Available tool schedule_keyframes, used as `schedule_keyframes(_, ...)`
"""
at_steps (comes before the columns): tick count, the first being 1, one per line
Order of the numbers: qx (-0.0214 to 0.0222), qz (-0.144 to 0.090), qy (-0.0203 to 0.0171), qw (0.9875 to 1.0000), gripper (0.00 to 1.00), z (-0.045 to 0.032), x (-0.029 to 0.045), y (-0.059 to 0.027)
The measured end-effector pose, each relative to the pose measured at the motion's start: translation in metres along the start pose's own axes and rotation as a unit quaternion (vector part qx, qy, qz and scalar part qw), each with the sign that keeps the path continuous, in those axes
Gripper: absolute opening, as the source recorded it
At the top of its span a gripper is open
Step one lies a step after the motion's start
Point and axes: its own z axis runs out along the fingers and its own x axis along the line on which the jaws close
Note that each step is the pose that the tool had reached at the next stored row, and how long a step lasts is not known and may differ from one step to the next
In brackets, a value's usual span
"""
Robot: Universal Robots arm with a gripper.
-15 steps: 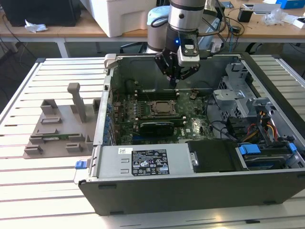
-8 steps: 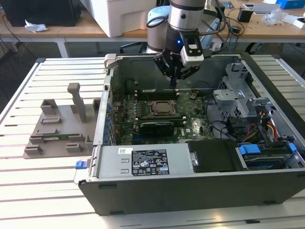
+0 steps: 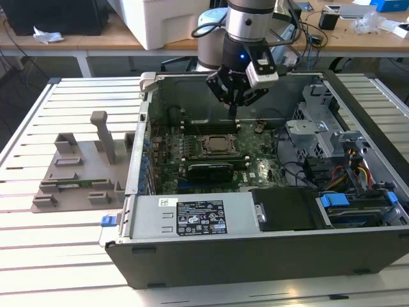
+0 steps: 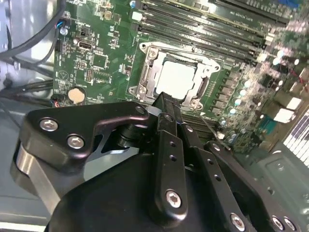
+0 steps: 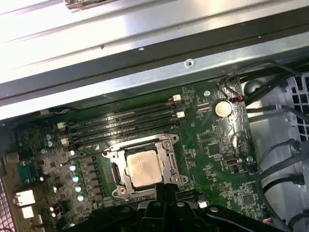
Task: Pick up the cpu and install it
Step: 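Install the first cpu locking lever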
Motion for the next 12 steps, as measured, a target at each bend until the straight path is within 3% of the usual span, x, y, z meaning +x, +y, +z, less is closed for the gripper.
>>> schedule_keyframes(2, -0.0101, -0.024, 0.0014, 0.9997, 0.11, 0.0, 0.0, 0.0)
schedule_keyframes(3, -0.0192, -0.039, 0.003, 0.9991, 0.11, 0.0, 0.0, 0.0)
schedule_keyframes(4, -0.0214, -0.058, 0.0031, 0.9981, 0.11, 0.0, 0.0, 0.0001)
schedule_keyframes(8, -0.0197, -0.097, 0.0025, 0.9951, 0.11, 0.0, 0.0, 0.0)
schedule_keyframes(12, -0.0177, -0.138, 0.0018, 0.9903, 0.11, 0.0, 0.0, 0.0)
